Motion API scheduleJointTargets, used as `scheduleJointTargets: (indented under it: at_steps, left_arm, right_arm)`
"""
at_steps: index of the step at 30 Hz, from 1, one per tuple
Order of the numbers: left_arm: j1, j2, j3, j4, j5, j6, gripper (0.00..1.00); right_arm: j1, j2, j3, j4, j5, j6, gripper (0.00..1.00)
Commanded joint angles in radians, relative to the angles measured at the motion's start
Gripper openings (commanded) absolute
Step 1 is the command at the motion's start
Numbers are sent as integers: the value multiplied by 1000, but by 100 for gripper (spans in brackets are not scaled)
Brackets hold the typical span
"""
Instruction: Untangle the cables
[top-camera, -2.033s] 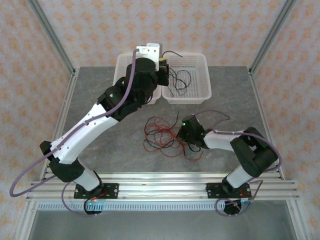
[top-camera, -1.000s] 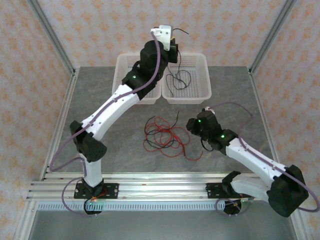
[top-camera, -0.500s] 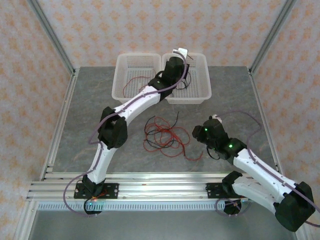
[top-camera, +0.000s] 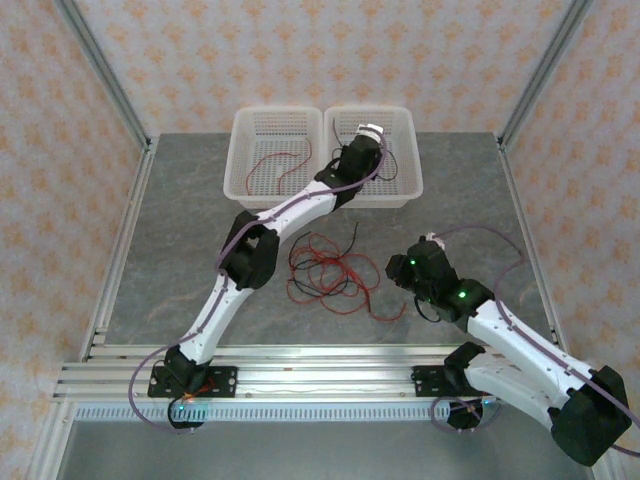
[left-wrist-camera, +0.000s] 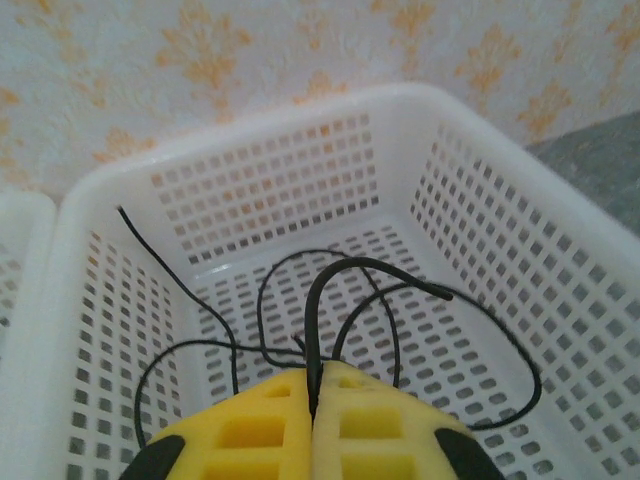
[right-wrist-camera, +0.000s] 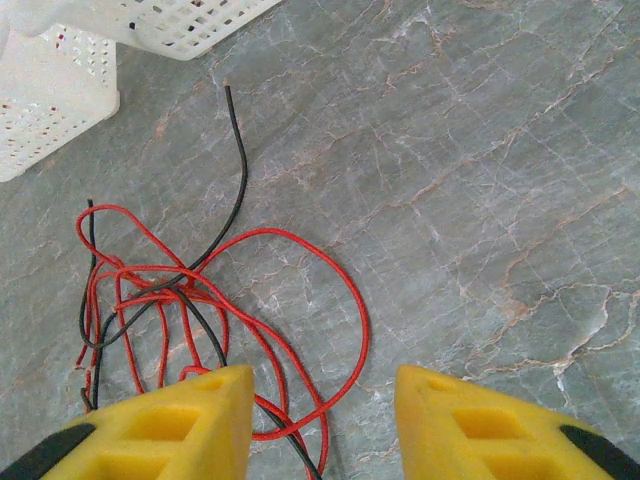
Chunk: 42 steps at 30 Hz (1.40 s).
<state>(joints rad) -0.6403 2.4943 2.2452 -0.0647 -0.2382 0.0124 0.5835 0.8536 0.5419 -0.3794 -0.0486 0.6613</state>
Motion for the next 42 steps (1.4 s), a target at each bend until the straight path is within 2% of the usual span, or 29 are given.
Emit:
scheduleJointTargets:
  at_steps: [1,3,5,11,17,21,27,34,42]
  left_arm:
    - [5,33,56,-55,20,4,19]
    - [5,43,59,-57,22,5,33]
    - [6,52,67,-59,23,9,42]
    - [5,51,89,-67,23,15,56]
    - [6,3,91,-69,5,20,75]
    - [6,-56,83,-82,10,15,81]
    - [7,-209,-57,-24,13,-10,94]
    - [7,-435,-309,54,30,-76,95]
    - [7,-772,-690,152,80,-217,93]
  right_arm:
    - [1,3,2,-13,18,12,41]
    - [1,7,4,-16,19,11,41]
    - [1,14,6,-14,19,11,41]
    - [1,34,12,-6,15,10,41]
    - [1,53,24,-4,13,4,41]
    - [1,68,30,-3,12,1,41]
    - [1,75,29,-1,6,4,41]
    - [1,75,21,-9,-9,9,41]
    - [26,74,16,-21,-36,17,41]
